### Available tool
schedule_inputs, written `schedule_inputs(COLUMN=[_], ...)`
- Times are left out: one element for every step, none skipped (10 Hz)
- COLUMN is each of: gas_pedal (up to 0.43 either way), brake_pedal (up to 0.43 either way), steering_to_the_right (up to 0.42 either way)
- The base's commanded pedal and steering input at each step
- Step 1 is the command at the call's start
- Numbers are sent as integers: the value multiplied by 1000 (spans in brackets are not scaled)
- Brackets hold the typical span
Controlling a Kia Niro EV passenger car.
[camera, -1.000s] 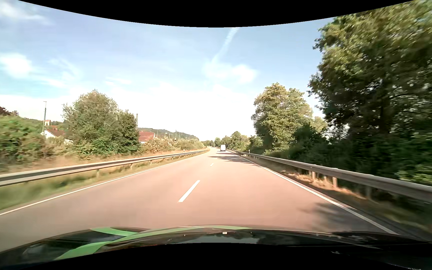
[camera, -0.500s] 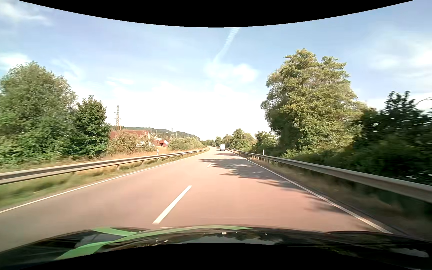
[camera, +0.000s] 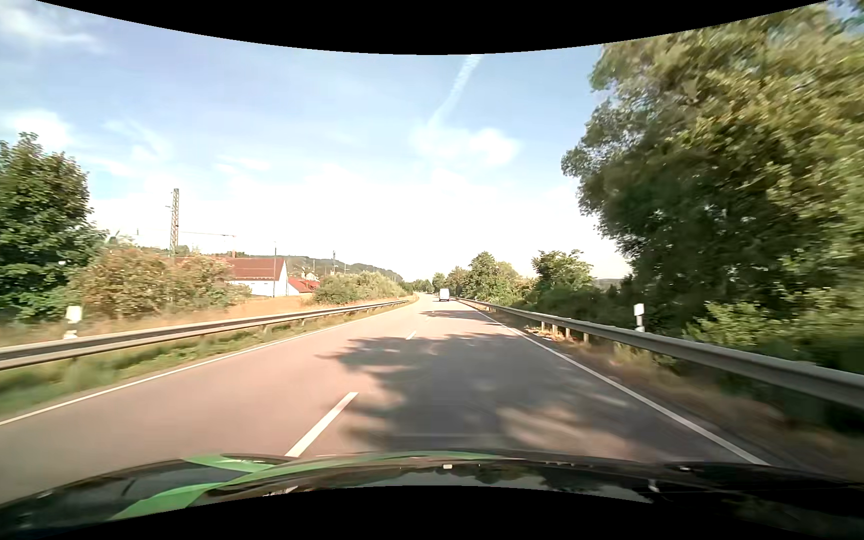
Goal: Follow the waypoints while adhering to traffic rules and regulations
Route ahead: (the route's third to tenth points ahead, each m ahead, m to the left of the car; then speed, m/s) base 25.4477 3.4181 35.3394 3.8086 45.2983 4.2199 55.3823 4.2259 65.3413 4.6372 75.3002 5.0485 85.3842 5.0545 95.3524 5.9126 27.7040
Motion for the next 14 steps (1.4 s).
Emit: schedule_inputs(gas_pedal=[248,248,248,248,248,248,240,240,228,228,220,220,220,220], brake_pedal=[0,0,0,0,0,0,0,0,0,0,0,0,0,0], steering_to_the_right=[-4,-4,-4,-4,-5,-5,-5,-5,-5,-5,-5,-5,-5,-5])
